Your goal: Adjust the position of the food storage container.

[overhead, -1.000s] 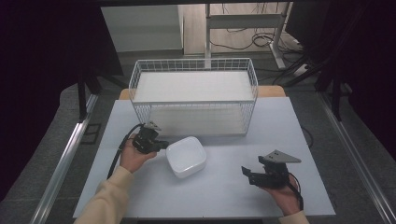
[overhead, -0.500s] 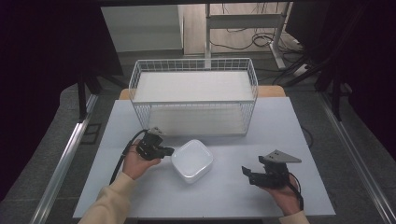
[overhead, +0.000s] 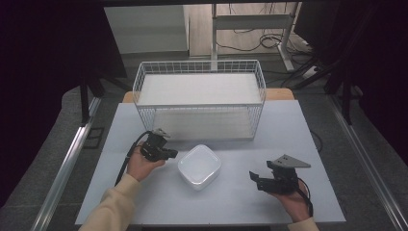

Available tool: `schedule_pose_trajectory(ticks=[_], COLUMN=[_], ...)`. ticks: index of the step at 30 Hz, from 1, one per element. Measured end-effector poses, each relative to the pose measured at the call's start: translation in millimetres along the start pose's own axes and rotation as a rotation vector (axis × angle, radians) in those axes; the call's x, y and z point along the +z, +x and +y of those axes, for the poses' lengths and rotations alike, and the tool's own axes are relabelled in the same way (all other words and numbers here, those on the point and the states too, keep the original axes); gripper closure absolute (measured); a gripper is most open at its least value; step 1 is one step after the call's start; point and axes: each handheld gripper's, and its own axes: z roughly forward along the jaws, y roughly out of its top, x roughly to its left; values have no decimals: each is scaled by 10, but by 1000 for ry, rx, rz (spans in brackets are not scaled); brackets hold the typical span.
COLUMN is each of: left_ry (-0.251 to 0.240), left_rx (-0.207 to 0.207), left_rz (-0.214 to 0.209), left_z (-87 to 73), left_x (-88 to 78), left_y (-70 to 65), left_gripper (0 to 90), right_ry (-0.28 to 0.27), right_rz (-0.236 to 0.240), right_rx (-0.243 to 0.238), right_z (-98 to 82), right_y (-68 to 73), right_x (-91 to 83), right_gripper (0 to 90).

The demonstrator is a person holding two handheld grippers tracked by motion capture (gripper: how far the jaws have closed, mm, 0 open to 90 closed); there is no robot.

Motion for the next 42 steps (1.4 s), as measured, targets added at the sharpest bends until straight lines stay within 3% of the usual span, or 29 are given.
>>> schedule_pose_trajectory(ticks=[5, 10, 18, 27, 36, 41, 42], left_ry=[32, 51, 57, 24, 26, 25, 6], left_rx=[31, 42, 55, -7, -19, -20, -25], left_rz=[-31, -27, -68, -146, -186, -185, -166], left_z=[31, 17, -118, -303, -334, -337, -340], left_x=[85, 93, 100, 73, 130, 136, 89], left_y=[-84, -154, -377, -516, -608, -617, -591], left_gripper=[900, 900, 900, 900, 900, 900, 900], right_ry=[3, 1, -2, -3, -3, -5, -8], right_rz=[0, -1, 0, 1, 3, 1, 1], right_rx=[-1, 2, 2, 6, 0, -3, -4], right_z=[-3, -1, 5, 7, 5, 6, 6], right_y=[-3, -14, 1, 7, 19, 19, 17], right_x=[6, -6, -9, -8, 1, -5, -10], right_gripper=[204, 205, 204, 204, 204, 204, 204])
